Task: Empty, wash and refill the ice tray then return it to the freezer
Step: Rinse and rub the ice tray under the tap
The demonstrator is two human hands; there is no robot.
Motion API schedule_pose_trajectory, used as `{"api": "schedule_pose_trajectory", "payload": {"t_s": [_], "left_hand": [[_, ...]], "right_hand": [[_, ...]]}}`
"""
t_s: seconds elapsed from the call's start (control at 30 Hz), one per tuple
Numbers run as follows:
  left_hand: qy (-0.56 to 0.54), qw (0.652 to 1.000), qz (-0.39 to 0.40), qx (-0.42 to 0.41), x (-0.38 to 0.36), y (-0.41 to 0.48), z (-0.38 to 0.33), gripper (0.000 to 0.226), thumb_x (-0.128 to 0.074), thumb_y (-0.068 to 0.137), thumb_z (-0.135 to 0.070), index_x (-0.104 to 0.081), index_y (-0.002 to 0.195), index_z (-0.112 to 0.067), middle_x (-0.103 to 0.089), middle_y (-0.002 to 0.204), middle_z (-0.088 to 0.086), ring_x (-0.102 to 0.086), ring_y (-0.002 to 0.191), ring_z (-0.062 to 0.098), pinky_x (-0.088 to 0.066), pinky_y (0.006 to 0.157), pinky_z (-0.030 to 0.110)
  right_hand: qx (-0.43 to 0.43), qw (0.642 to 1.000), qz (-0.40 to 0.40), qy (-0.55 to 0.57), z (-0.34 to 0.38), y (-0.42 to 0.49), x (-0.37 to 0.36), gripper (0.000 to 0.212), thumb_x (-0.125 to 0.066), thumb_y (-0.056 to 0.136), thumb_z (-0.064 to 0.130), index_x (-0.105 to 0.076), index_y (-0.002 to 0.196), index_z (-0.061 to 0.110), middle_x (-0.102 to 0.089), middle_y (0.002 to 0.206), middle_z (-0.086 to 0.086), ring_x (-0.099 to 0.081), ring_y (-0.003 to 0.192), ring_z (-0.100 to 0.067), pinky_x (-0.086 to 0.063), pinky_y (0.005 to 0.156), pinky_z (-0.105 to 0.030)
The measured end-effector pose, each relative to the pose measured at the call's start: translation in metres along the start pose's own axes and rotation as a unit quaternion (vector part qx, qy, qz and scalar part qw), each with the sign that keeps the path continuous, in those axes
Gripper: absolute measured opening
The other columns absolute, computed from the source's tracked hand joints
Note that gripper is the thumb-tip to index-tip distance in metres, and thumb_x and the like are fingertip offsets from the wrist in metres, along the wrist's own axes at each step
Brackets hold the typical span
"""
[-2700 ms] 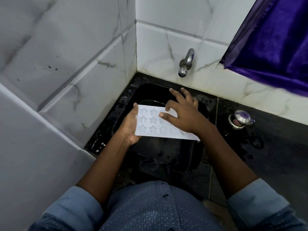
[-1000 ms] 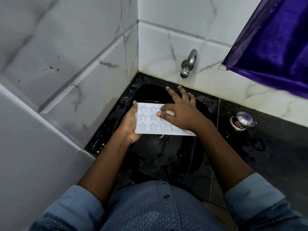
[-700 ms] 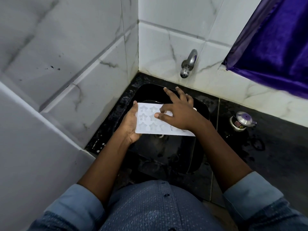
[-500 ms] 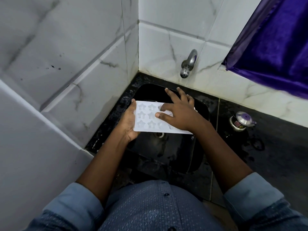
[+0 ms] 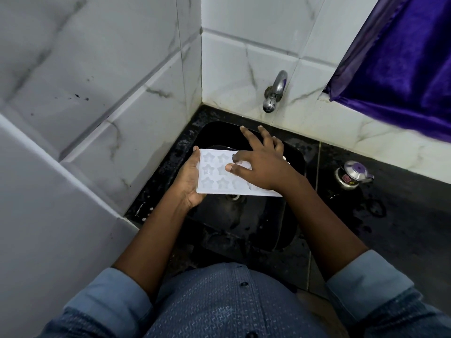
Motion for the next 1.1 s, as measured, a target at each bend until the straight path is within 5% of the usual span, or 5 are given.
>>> {"api": "schedule_pose_trajectory", "payload": {"t_s": [0.67, 1.1], "left_hand": [[-0.014, 1.000, 0.013, 0.008, -0.004, 0.000, -0.001, 0.076, -0.025, 0.107, -0.068, -0.067, 0.132, -0.011, -0.076, 0.122, 0.018, -0.078, 0.102, 0.033, -0.065, 0.075, 0.043], [0.006, 1.000, 0.013, 0.005, -0.004, 0.009, 0.002, 0.080, -0.025, 0.105, -0.072, -0.062, 0.143, -0.011, -0.070, 0.135, 0.019, -0.068, 0.125, 0.039, -0.057, 0.095, 0.051]], "right_hand": [[-0.010, 1.000, 0.004, -0.004, -0.004, -0.006, -0.004, 0.053, -0.041, 0.096, 0.079, -0.065, 0.130, 0.047, 0.002, 0.177, 0.005, 0.015, 0.160, -0.031, 0.004, 0.124, -0.062], [-0.017, 1.000, -0.004, -0.004, -0.007, -0.001, -0.006, 0.053, -0.041, 0.094, 0.080, -0.067, 0.121, 0.043, 0.001, 0.177, 0.005, 0.014, 0.160, -0.032, 0.005, 0.123, -0.061]]}}
Point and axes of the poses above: each hand's wrist, its own y-axis towards the middle knuckle, its own x-axis out of the back of the hand, z = x × y, the point moved 2 cm from there along y, towards the middle knuckle
